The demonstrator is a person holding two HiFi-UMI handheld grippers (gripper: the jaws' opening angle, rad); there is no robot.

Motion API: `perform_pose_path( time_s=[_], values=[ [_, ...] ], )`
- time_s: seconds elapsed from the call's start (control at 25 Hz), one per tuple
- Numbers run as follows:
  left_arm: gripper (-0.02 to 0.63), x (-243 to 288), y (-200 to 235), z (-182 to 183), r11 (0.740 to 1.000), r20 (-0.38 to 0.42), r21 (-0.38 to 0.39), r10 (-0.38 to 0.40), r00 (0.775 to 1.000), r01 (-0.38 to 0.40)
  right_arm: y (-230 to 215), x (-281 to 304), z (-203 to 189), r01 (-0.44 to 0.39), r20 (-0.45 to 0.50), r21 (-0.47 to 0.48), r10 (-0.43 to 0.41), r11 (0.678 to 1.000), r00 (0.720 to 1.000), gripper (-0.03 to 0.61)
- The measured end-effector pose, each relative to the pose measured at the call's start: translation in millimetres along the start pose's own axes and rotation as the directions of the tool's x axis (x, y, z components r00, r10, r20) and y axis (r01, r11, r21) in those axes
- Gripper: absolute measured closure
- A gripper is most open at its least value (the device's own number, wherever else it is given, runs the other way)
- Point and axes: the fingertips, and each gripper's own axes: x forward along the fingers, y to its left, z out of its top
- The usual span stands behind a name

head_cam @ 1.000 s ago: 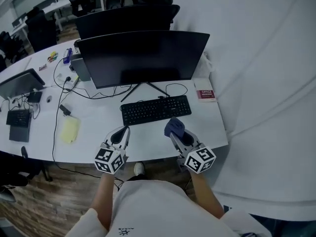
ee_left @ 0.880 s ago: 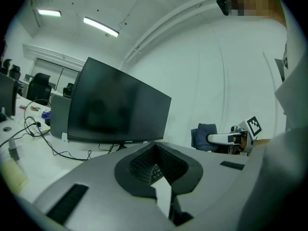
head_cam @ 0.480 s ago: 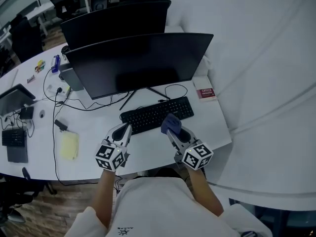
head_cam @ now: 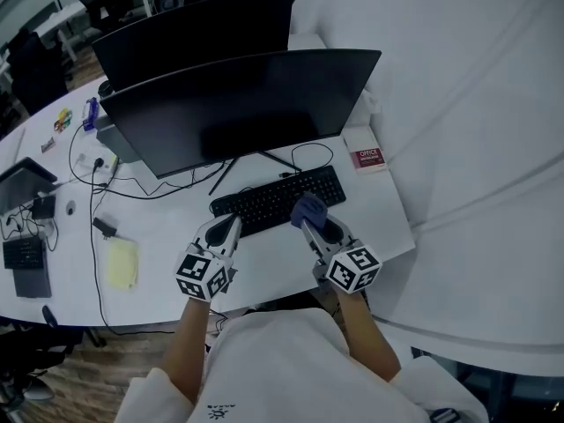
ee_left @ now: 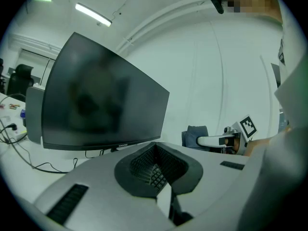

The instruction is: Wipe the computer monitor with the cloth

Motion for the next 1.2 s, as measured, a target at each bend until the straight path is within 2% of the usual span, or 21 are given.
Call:
perform_pose_path(
  time_s=[0.32,0.76,1.2],
  values=[
    [0.603,43.2,-8.6,5.6,1.000,0.007,-0.019,0.020,1.000,-0.020,-56.7,10.7,18.7,0.035,0.000,-0.010,-0.035,0.999,0.999,0.445],
    [0.603,116.8,-34.0,10.9,0.998,0.009,-0.053,0.040,0.999,-0.039,-173.0,25.7,49.7,0.132,-0.010,-0.057,-0.133,0.990,0.991,0.445],
    [0.603,201.7,-57.8,3.5,0.998,-0.046,-0.019,0.055,0.997,-0.056,-254.4,51.1,44.2,0.168,-0.066,-0.086,-0.174,0.982,0.983,0.445]
  ],
)
